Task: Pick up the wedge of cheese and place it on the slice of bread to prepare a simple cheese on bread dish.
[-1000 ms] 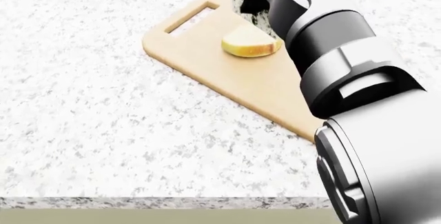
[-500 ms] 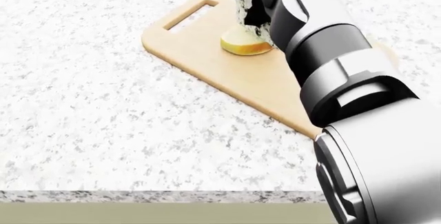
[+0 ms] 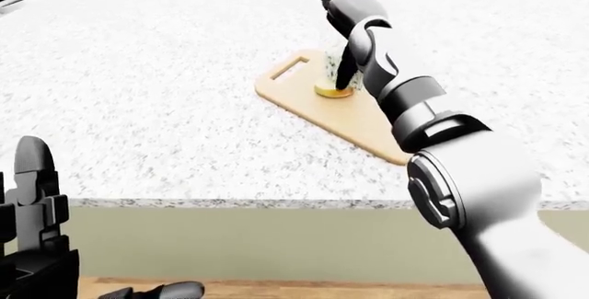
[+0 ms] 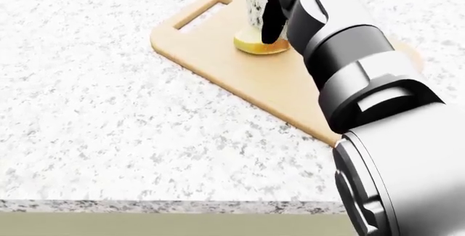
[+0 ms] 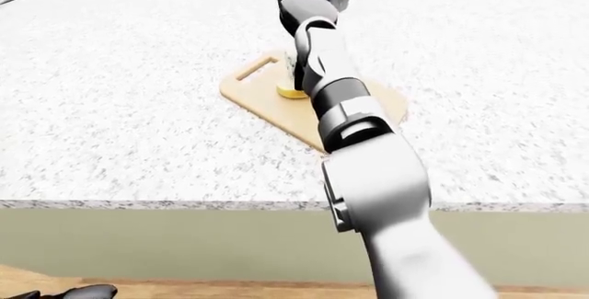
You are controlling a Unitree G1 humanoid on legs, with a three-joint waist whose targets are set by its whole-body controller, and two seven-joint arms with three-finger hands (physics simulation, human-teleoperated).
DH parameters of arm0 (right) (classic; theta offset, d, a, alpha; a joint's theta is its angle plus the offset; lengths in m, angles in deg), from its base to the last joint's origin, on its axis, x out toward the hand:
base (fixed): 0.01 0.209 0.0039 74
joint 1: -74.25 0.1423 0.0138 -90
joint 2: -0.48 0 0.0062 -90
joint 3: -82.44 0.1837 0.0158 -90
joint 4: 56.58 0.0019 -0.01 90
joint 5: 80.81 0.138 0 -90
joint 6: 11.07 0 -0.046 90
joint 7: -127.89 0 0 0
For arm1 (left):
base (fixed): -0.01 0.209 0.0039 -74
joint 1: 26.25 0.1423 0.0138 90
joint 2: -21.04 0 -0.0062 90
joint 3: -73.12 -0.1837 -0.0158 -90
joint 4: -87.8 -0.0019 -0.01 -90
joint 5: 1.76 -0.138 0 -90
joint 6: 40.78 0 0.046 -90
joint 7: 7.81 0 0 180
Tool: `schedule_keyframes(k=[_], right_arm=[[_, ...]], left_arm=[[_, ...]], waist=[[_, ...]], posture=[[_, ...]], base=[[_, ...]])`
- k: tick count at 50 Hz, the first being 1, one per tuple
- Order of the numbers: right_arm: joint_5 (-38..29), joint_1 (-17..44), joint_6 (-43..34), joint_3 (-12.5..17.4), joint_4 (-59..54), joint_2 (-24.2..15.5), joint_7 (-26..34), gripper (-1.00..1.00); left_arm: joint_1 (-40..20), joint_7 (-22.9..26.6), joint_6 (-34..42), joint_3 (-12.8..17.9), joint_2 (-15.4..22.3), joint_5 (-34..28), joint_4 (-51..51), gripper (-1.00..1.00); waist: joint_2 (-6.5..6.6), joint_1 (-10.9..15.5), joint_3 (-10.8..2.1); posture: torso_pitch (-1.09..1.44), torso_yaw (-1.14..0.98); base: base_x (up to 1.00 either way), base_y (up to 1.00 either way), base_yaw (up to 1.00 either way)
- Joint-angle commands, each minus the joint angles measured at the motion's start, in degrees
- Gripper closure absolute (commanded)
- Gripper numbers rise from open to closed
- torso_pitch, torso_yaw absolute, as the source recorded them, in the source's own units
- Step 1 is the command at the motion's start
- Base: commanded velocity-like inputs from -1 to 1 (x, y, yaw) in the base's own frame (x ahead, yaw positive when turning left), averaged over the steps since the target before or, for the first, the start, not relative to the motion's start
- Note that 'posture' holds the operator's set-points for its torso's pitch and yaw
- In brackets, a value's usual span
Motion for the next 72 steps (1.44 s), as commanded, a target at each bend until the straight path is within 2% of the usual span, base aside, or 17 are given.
schedule_keyframes(k=[1, 7, 17, 26, 37, 49, 57, 65, 72], right_arm=[[0.14, 4.16, 0.46, 0.26, 3.02, -1.15, -0.91, -1.00], [1.43, 10.28, 0.27, 1.00, 3.88, -3.09, 0.67, -1.00], [3.40, 14.88, 0.57, 1.65, 4.92, -5.45, 0.68, -1.00], [3.06, 14.15, 0.08, 1.09, 4.94, -7.39, 0.80, -1.00], [1.04, 16.81, -0.98, 0.93, 5.37, -11.25, 2.97, -1.00], [-0.90, 13.34, -1.73, 1.84, 7.02, -17.85, 3.79, -1.00], [-2.98, 8.99, -1.86, 2.31, 10.08, -24.80, 5.85, -1.00], [-3.88, 5.61, -2.06, 4.77, 15.65, -32.66, 9.75, -1.00], [-3.33, -2.08, -2.76, 7.48, 21.95, -38.24, 12.04, -1.00]], left_arm=[[-0.03, -0.15, -1.24, 0.33, 0.26, -0.04, 2.01, -1.00], [-0.10, -0.21, -1.17, 0.16, 0.32, -0.19, 2.01, -1.00], [-0.05, -0.21, -1.18, -0.07, 0.27, -0.48, 2.01, -1.00], [0.14, -0.10, -1.39, -0.28, 0.11, -0.62, 2.01, -1.00], [0.27, -0.43, -1.40, -0.21, 0.54, -0.29, 2.01, -1.00], [-0.04, -0.52, -1.04, -0.52, 0.61, -0.83, 2.01, -1.00], [-0.18, -0.40, -0.91, -0.53, 0.46, -0.96, 2.01, -1.00], [-0.29, -0.38, -0.92, -0.79, 0.43, -1.38, 2.01, -1.00], [-0.24, -0.27, -0.96, -0.71, 0.29, -1.28, 2.01, -1.00]], waist=[[0.13, 0.03, -1.40], [0.18, 0.06, -1.15], [0.04, 0.03, -0.88], [-0.13, 0.10, -0.60], [-0.06, 0.13, -0.31], [-0.50, 0.19, -0.25], [-0.80, 0.31, -0.25], [-1.02, 0.32, -0.23], [-1.33, 0.20, -0.14]], posture=[[0.00, 0.00], [0.00, 0.00], [0.00, 0.00], [0.00, 0.00], [0.00, 0.00], [0.00, 0.00], [0.00, 0.00], [0.00, 0.00], [0.00, 0.00]], base=[[0.00, 0.00, 0.00], [0.00, 0.00, 0.00], [0.00, 0.00, 0.00], [0.00, 0.00, 0.00], [0.00, 0.00, 0.00], [0.00, 0.00, 0.00], [0.00, 0.00, 0.00], [0.00, 0.00, 0.00], [0.00, 0.00, 0.00]])
